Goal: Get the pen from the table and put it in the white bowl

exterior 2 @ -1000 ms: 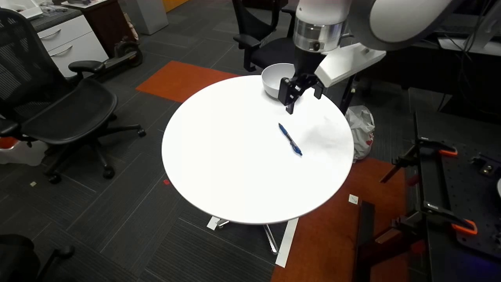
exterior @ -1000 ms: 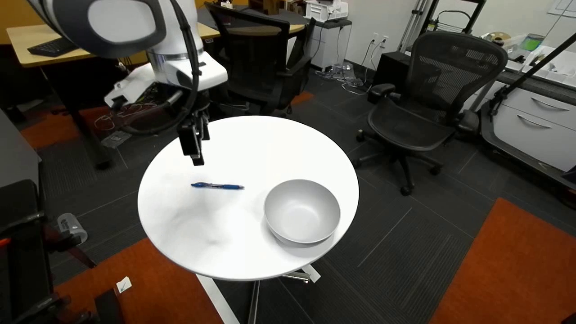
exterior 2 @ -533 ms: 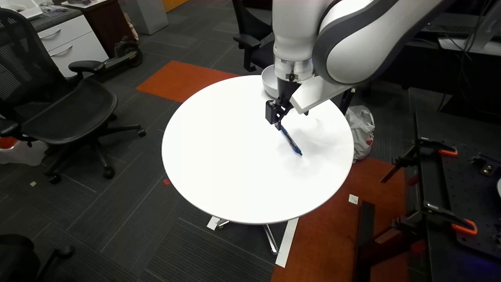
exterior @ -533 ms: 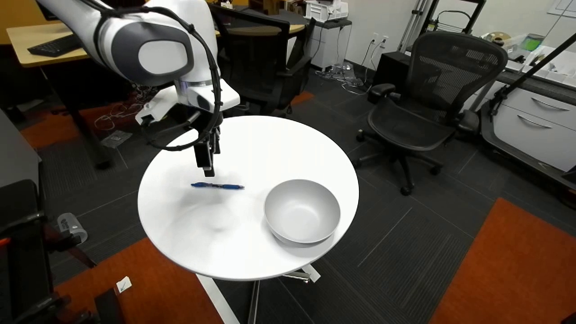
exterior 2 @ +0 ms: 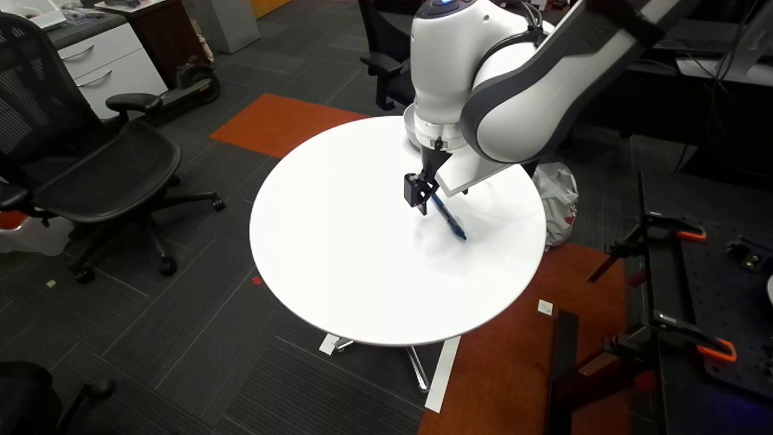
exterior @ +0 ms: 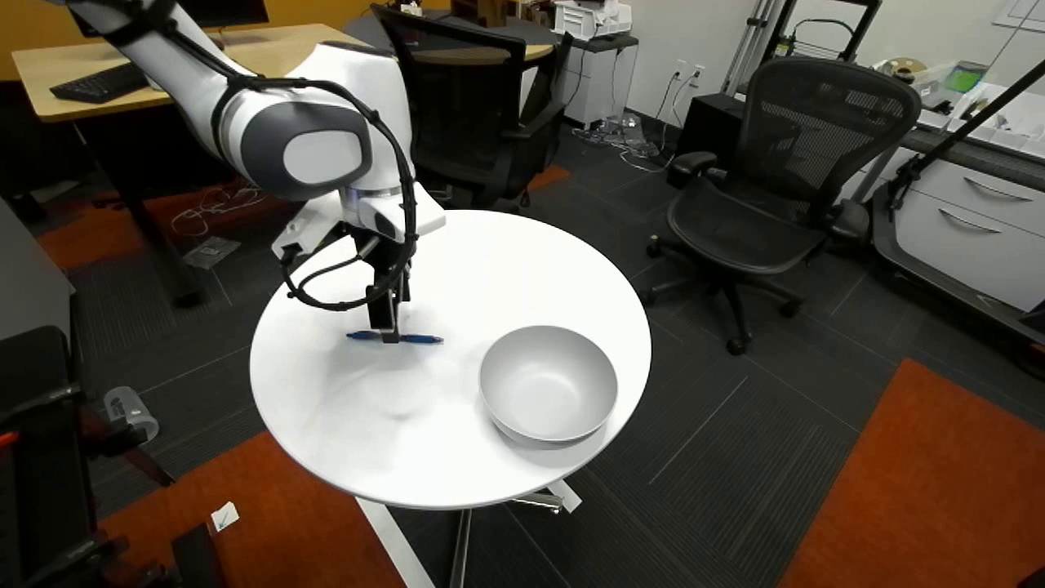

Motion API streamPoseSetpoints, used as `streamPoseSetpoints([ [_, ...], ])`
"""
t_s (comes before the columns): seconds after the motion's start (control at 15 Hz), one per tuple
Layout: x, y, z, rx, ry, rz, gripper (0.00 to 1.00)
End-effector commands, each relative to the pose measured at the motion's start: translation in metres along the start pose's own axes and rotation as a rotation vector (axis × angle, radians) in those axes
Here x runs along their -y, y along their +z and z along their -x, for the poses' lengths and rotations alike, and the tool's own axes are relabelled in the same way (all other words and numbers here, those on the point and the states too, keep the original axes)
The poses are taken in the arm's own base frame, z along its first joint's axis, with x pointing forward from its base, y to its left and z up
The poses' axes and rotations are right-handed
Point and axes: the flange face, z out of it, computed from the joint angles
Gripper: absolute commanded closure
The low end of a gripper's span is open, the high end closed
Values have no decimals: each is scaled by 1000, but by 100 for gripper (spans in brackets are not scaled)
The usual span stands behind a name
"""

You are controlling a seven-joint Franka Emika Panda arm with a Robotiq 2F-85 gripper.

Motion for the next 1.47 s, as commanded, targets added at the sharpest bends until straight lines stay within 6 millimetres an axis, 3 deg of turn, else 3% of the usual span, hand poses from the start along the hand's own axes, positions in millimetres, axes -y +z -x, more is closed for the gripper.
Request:
streamPoseSetpoints([
  [0.0,4,13,-6,-21,34,-36,0],
  [0.2,4,20,-6,-41,42,-55,0],
  [0.27,4,21,-6,-57,48,-58,25],
  [0.4,3,21,-8,-74,49,-63,32],
  [0.93,4,21,-9,-95,48,-79,95],
  [1.07,4,17,-9,-97,46,-81,100],
  [1.13,2,10,-10,-106,43,-80,98],
  [1.4,-18,-45,-15,-209,35,-60,97],
])
